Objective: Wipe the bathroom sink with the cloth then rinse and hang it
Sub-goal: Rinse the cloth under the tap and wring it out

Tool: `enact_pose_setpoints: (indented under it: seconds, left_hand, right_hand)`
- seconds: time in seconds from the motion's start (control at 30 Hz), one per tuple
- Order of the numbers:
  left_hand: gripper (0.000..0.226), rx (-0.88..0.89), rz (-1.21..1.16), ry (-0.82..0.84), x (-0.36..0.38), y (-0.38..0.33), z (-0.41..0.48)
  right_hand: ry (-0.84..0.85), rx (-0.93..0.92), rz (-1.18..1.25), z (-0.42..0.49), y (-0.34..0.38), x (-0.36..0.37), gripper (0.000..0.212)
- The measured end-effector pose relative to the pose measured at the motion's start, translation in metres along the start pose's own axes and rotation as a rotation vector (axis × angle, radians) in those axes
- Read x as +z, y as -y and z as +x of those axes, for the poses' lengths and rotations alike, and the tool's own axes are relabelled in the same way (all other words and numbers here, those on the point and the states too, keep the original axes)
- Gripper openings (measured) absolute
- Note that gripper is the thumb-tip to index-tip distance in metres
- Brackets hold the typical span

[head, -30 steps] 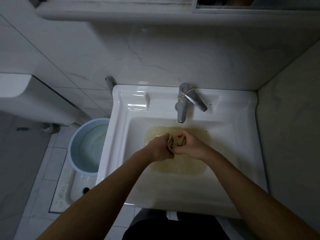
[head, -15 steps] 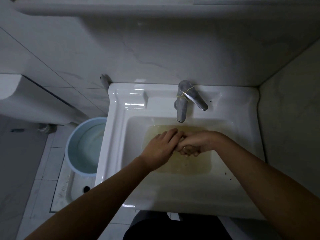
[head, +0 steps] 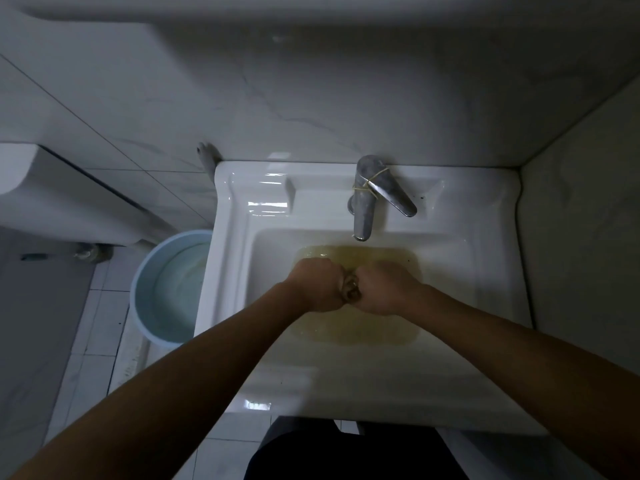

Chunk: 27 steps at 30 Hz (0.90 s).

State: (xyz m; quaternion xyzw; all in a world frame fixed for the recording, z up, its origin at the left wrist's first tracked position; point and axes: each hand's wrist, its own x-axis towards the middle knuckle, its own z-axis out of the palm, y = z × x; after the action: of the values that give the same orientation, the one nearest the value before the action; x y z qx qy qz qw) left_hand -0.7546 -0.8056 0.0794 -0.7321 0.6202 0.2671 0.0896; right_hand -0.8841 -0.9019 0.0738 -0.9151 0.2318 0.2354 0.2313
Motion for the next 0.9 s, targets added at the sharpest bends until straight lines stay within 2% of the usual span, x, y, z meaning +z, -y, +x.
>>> enact_pose_setpoints:
  seconds: [0.13, 0.2, 0.27, 0.37, 0.43, 0.5, 0.53, 0.63, 0.73, 0.77, 0.8, 0.9]
  left_hand:
    - [0.031, -0.121, -0.319, 0.124, -0.009, 0.001, 0.001]
    - [0.024, -0.171, -0.515, 0.187, -0.016, 0.001, 0.002]
    - [0.020, -0.218, -0.681, 0.289, -0.021, 0.002, 0.003]
    - [0.033, -0.268, -0.766, 0.531, -0.026, 0.008, -0.001]
    - [0.030, -0.278, -0.754, 0.602, -0.024, 0.012, -0.003]
    - [0.022, -0.270, -0.664, 0.542, -0.022, 0.009, -0.005]
    - [0.021, -0.261, -0.585, 0.448, -0.020, 0.005, -0.007]
    - [0.040, -0.201, -0.252, -0.056, -0.001, -0.004, -0.014]
    - [0.036, -0.037, 0.001, -0.402, 0.018, -0.006, -0.023]
    - [0.031, -0.010, 0.042, -0.435, 0.019, -0.006, -0.024]
    - [0.025, 0.000, 0.065, -0.411, 0.018, -0.008, -0.026]
    - [0.017, -0.035, 0.134, -0.186, 0.009, -0.017, -0.028]
  right_hand:
    - [-0.139, -0.050, -0.176, 0.003, 0.000, -0.008, 0.024]
    - [-0.199, -0.088, -0.245, 0.003, -0.001, -0.009, 0.024]
    - [-0.296, -0.178, -0.196, 0.000, -0.003, -0.006, 0.021]
    - [-0.452, -0.305, -0.157, -0.006, -0.003, 0.007, 0.033]
    - [-0.486, -0.360, -0.212, -0.008, -0.002, 0.014, 0.031]
    - [-0.417, -0.374, -0.207, -0.011, -0.001, 0.014, 0.019]
    - [-0.347, -0.340, -0.171, -0.012, 0.000, 0.011, 0.016]
    - [-0.167, -0.112, 0.073, -0.014, 0.003, 0.000, 0.018]
    - [0.017, -0.007, 0.486, -0.015, 0.010, -0.015, 0.029]
    - [0.078, -0.003, 0.562, -0.017, 0.012, -0.019, 0.031]
    - [0.120, -0.006, 0.539, -0.019, 0.014, -0.022, 0.033]
    - [0.076, -0.051, 0.059, -0.021, 0.017, -0.019, 0.028]
